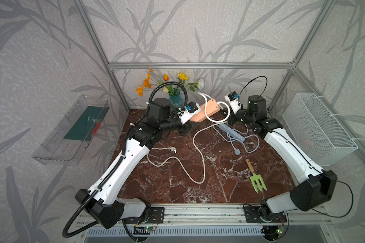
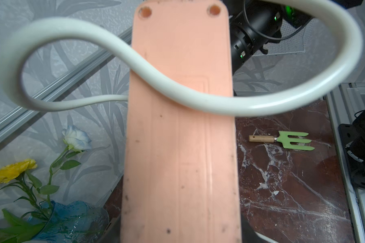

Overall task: Wrap the cord around the power strip
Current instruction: Wrap the power cord around the power strip.

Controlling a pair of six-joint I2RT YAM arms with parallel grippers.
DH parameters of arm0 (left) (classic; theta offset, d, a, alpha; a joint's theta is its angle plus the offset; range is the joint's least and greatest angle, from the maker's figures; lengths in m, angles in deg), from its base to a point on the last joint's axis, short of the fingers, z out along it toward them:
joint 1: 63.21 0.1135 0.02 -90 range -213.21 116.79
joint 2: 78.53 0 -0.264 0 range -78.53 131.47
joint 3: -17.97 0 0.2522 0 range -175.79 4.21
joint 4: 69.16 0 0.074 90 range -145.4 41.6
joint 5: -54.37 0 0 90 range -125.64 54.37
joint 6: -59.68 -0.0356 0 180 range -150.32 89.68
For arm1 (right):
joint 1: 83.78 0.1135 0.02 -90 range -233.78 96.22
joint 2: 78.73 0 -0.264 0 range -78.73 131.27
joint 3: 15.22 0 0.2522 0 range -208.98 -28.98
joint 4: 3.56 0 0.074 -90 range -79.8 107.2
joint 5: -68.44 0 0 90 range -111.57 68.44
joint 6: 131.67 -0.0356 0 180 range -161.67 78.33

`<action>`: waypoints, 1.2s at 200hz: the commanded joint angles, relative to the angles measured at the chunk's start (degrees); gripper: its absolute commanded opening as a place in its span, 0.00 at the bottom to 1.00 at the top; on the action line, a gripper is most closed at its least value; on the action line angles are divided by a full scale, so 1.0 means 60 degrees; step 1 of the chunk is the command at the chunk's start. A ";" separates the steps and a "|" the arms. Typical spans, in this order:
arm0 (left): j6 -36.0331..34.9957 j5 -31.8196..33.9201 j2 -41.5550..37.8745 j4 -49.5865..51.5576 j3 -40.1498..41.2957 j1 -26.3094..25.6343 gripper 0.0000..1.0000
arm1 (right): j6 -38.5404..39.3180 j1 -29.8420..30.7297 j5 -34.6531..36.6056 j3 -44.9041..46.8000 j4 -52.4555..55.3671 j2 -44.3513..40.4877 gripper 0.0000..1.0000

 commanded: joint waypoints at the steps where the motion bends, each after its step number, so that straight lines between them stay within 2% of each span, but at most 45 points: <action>1: 0.0572 -0.0132 0.0197 -0.1197 -0.0416 0.0103 0.00 | -0.1066 0.0046 -0.0402 0.0354 -0.0848 0.0093 0.00; 21: 0.1274 0.0695 0.0504 -0.1768 -0.0564 0.0445 0.00 | -0.0938 0.0419 -0.0003 0.0883 -0.0712 0.0038 0.00; 32: 0.1821 0.1298 0.0676 -0.2115 -0.0666 0.0797 0.00 | -0.0732 0.0679 0.0590 0.1255 -0.0449 -0.0048 0.00; 65: 0.2436 0.3109 0.1328 -0.1727 -0.1256 0.1917 0.00 | -0.0407 0.0919 0.2085 0.2726 -0.0382 -0.1092 0.00; 77: 0.2122 0.3860 0.1753 -0.1137 -0.1704 0.2106 0.00 | 0.0394 0.1297 0.2591 0.2840 -0.0064 -0.1468 0.00; 107: 0.0256 0.5259 0.3033 0.1050 -0.2894 0.2061 0.00 | 0.3212 0.3095 0.5244 0.2698 0.0822 -0.2068 0.00; 124: -0.0430 0.6028 0.3326 0.1591 -0.2819 0.2200 0.00 | 0.4266 0.3694 0.6174 0.2763 0.0926 -0.2540 0.00; 139: -0.1005 0.5876 0.3240 0.1687 -0.2408 0.2236 0.00 | 0.4648 0.3917 0.6309 0.2821 0.0574 -0.3193 0.00; 173: -0.2160 0.4172 0.2706 0.2035 -0.1393 0.1720 0.00 | 0.4470 0.3973 0.5280 0.1604 0.0006 -0.3837 0.00; 193: -0.2797 0.3375 0.2306 0.2175 -0.0690 0.1131 0.00 | 0.4596 0.3970 0.4832 0.0640 0.0013 -0.3492 0.00; 224: -0.3318 0.2745 0.1804 0.2751 -0.0171 0.0280 0.00 | 0.5506 0.3909 0.5221 -0.0223 -0.0133 -0.2704 0.00; 240: -0.3286 0.2203 0.1510 0.2856 -0.0028 -0.0067 0.00 | 0.5288 0.3401 0.4508 -0.0789 0.0217 -0.2195 0.00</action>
